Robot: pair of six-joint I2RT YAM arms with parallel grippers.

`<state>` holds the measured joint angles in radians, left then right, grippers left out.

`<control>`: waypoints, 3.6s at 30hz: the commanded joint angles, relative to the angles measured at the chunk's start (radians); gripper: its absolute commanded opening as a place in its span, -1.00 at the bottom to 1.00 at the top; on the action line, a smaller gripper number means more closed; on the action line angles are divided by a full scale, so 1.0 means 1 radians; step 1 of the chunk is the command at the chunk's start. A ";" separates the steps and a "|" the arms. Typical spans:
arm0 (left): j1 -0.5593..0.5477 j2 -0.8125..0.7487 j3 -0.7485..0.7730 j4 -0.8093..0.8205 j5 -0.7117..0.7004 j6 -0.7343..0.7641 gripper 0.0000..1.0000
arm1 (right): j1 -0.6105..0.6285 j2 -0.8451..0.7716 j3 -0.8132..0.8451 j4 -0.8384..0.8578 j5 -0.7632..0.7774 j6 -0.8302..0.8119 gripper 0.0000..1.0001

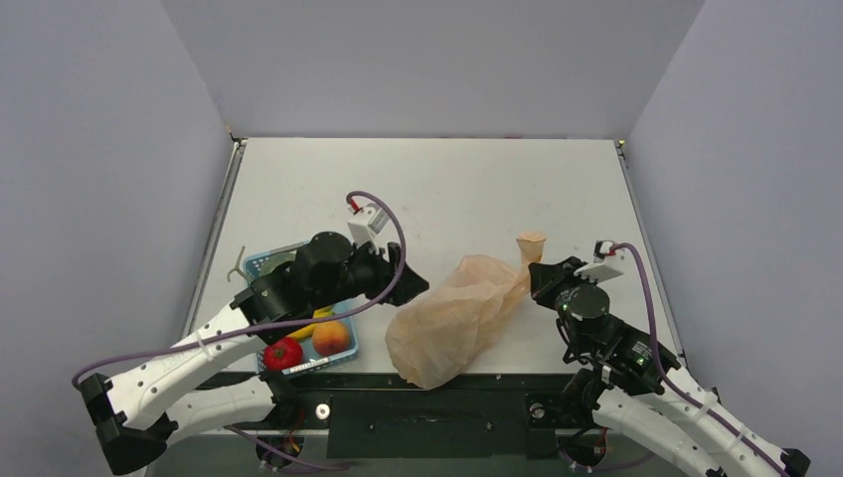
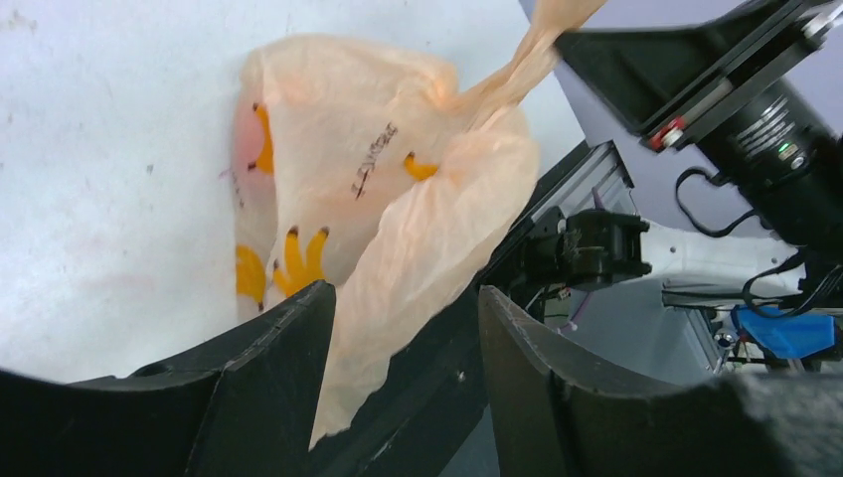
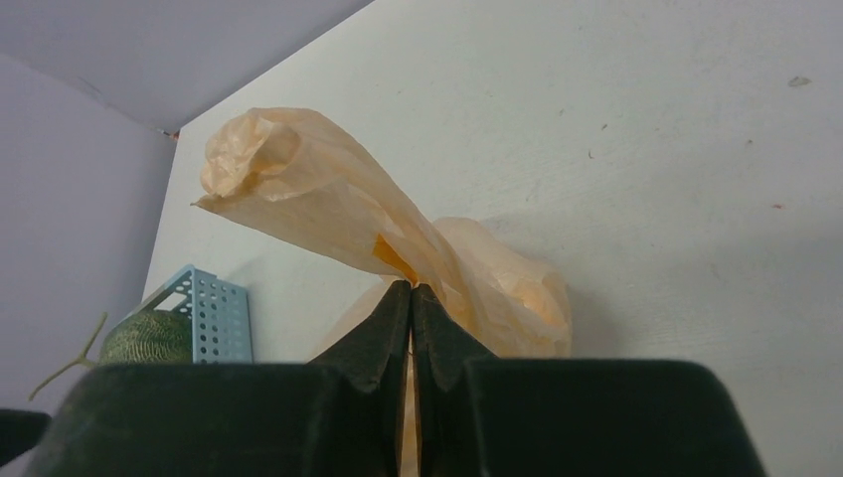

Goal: Take the fake fruits out of the plastic bag
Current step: Untie the plastic bag at the center of the board, then adjust the plastic bag at the center of the board.

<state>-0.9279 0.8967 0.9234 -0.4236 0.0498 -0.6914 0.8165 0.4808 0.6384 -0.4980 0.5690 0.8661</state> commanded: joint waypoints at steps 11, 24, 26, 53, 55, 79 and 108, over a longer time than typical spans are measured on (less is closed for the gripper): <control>-0.148 0.668 0.578 -0.049 -0.031 0.182 0.06 | -0.009 -0.026 -0.005 0.056 -0.131 0.065 -1.00; -0.267 0.817 0.599 0.059 -0.120 0.136 0.07 | -0.010 -0.124 -0.037 0.045 -0.109 0.155 -1.00; -0.274 0.820 0.587 0.081 -0.118 0.121 0.07 | -0.010 -0.123 -0.036 0.042 -0.110 0.155 -1.00; -0.363 0.841 0.691 -0.040 -0.295 0.167 -0.37 | -0.010 -0.159 -0.041 -0.003 -0.090 0.158 -1.00; -0.364 0.809 0.687 -0.049 -0.310 0.174 -0.56 | -0.010 -0.151 -0.034 -0.018 -0.077 0.144 -1.00; -0.025 0.383 0.554 0.045 -0.266 0.091 -1.00 | -0.569 0.359 0.292 -0.066 -0.416 -0.172 -1.00; 0.167 -0.106 -0.129 0.198 0.019 -0.254 -1.00 | -0.782 0.032 0.076 -0.197 -0.791 -0.334 -0.15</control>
<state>-0.7483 0.9016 0.7818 -0.3016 0.0551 -0.8753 0.0269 0.5789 0.7044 -0.7170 -0.1379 0.5533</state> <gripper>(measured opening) 0.003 0.383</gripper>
